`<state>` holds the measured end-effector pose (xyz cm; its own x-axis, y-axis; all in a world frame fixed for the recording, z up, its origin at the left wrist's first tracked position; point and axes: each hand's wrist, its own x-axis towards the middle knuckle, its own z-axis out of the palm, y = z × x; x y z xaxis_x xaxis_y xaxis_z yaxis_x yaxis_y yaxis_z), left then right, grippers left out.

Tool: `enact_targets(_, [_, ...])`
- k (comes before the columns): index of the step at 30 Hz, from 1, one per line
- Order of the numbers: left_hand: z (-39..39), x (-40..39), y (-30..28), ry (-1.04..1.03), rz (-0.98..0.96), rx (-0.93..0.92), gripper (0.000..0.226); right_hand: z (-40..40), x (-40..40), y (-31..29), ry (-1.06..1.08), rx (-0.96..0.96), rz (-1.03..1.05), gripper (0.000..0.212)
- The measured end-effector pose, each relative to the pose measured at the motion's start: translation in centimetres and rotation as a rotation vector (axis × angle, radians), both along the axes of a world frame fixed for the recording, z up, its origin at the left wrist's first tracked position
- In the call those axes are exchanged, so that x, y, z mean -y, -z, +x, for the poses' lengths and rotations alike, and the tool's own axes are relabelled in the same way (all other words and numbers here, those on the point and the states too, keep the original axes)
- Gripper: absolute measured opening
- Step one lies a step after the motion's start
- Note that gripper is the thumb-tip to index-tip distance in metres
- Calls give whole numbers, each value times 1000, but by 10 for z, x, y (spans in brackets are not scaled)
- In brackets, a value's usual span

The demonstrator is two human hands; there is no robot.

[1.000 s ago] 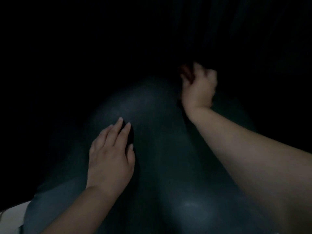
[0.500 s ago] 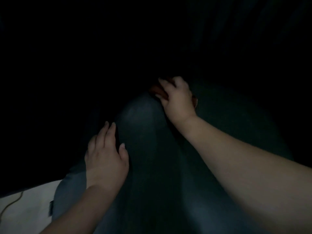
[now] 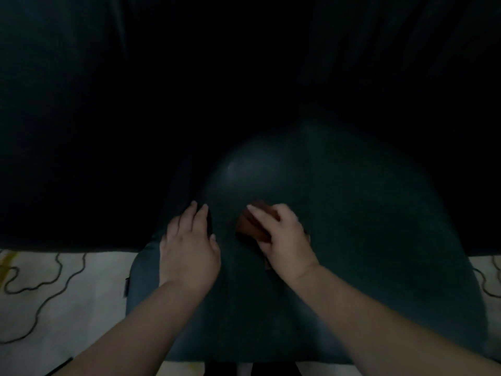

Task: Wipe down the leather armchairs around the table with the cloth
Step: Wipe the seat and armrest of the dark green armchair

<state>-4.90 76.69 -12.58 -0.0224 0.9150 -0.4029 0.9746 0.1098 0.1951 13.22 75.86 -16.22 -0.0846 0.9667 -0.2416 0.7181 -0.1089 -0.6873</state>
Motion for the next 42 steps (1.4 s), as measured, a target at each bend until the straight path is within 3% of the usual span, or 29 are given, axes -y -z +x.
enact_targets(3, [-8,5,-21,46,6,-44,60,17,3,-19,239,-40,-41,64])
enact_targets(8, [-18,11,-73,161,29,-120,61,26,4,-74,445,-121,-20,51])
enact_targets(17, [-28,21,-193,240,126,-158,60,20,13,-185,385,-114,2,48])
enact_targets(24, [-54,12,-246,299,196,-190,60,-5,4,-227,389,-227,44,48])
enact_targets(34, [-146,-71,-272,326,356,-57,58,-106,-42,-240,543,-237,121,46])
enact_targets(42, [-210,-150,-253,498,145,147,61,-203,-67,-242,774,-258,136,45])
